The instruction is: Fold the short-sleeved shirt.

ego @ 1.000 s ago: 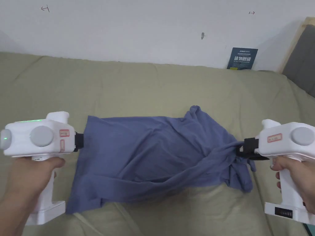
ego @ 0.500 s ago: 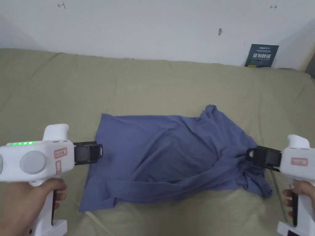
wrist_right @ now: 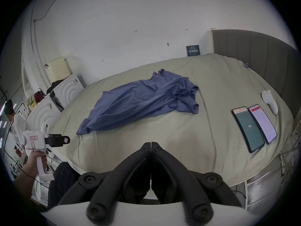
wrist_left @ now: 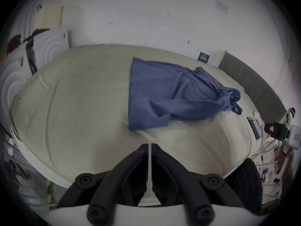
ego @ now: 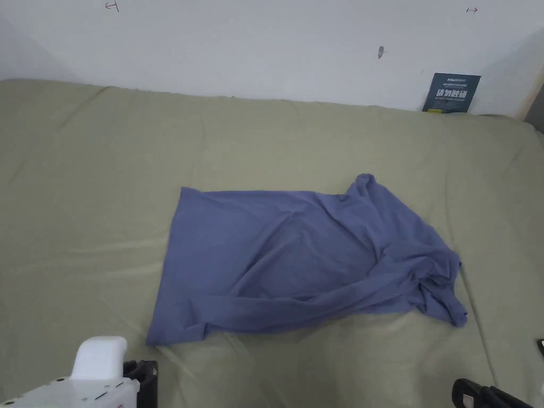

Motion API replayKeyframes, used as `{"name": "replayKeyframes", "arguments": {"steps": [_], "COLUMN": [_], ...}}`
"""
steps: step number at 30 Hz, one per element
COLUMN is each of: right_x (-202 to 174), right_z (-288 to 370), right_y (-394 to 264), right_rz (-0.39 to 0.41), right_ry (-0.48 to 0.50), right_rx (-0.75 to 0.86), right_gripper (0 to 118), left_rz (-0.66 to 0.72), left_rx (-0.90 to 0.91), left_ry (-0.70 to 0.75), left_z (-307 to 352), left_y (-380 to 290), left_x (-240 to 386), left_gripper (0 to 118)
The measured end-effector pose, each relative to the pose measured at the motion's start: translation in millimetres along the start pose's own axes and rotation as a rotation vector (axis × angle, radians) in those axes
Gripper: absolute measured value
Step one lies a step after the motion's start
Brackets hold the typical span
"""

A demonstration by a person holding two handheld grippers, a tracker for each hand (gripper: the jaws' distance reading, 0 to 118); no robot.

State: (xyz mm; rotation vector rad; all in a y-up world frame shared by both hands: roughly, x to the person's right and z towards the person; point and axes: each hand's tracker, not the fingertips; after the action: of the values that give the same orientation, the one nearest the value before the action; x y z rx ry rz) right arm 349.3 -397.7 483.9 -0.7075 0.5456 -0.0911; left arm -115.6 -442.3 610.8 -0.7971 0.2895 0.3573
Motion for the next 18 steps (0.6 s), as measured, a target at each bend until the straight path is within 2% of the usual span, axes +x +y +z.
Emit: {"name": "replayKeyframes", "arguments": {"steps": [2, 3, 4, 5, 7, 8, 9, 11, 14, 16, 17, 18], "right_x": [6, 8, 9, 10, 12, 10, 12, 14, 13, 11, 11, 12], "right_z": [-2, -3, -4, -5, -4, -3, -4, -7, -9, -10, -12, -13], "right_y": [-2, -3, -3, -2, -1, -1, -1, -1, -3, -4, -5, -4], "right_rz": [-0.016, -0.032, -0.031, -0.025, -0.018, -0.031, -0.052, -0.062, -0.058, -0.058, -0.06, -0.065], "right_ry": [-0.003, 0.009, 0.011, 0.008, -0.003, -0.002, 0.008, 0.005, 0.003, -0.001, -0.004, -0.005], "right_rx": [-0.015, -0.026, -0.023, -0.025, -0.02, -0.015, -0.017, -0.018, -0.027, -0.032, -0.034, -0.037], "right_gripper": [0, 0, 0, 0, 0, 0, 0, 0, 0, 0, 0, 0], "left_rz": [-0.023, -0.029, -0.018, 0.0, 0.086, 0.071, 0.083, 0.051, -0.038, -0.078, -0.085, -0.085], "left_rx": [-0.001, 0.005, 0.014, 0.025, 0.064, 0.056, 0.003, -0.075, -0.165, -0.123, -0.107, -0.104], "left_ry": [0.017, 0.023, 0.048, 0.072, 0.112, 0.068, 0.094, 0.144, 0.295, 0.319, 0.301, 0.27], "left_z": [-10, -17, -24, -30, -40, -54, -66, -87, -117, -120, -116, -113], "left_y": [7, 15, 22, 28, 38, 52, 57, 63, 67, 60, 60, 59], "left_x": [0, 2, 0, -4, -11, -17, -21, -9, 3, 21, 28, 35], "left_gripper": [6, 30, 94, 118, 117, 117, 117, 117, 116, 114, 108, 95]}}
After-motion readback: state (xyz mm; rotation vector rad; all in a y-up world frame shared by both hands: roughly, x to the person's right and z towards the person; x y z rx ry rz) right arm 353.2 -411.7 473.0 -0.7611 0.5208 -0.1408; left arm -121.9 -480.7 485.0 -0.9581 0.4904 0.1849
